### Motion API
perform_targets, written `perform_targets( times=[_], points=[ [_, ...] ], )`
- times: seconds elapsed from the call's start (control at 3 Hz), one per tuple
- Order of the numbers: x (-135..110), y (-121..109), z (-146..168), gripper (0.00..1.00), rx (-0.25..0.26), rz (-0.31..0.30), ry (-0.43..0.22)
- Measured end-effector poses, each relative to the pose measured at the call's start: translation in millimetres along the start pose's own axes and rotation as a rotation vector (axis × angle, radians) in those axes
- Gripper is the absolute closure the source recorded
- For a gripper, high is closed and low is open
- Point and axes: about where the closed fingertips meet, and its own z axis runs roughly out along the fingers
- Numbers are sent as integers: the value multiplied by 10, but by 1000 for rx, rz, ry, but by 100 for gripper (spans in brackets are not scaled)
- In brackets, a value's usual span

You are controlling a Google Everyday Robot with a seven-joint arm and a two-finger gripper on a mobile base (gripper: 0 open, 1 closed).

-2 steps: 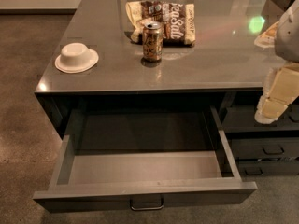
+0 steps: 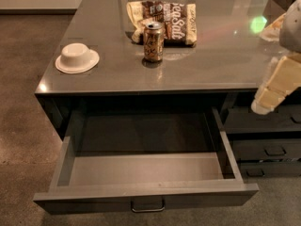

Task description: Place orange can into top drawer

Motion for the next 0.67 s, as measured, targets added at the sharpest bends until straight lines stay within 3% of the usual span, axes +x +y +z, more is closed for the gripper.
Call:
perform_targets(
  times=[0.33,0.67],
  points=[
    [-152,-250,55,0,-3,133,-123],
    [-557,-534,200,0,-28,267,-264]
  ],
)
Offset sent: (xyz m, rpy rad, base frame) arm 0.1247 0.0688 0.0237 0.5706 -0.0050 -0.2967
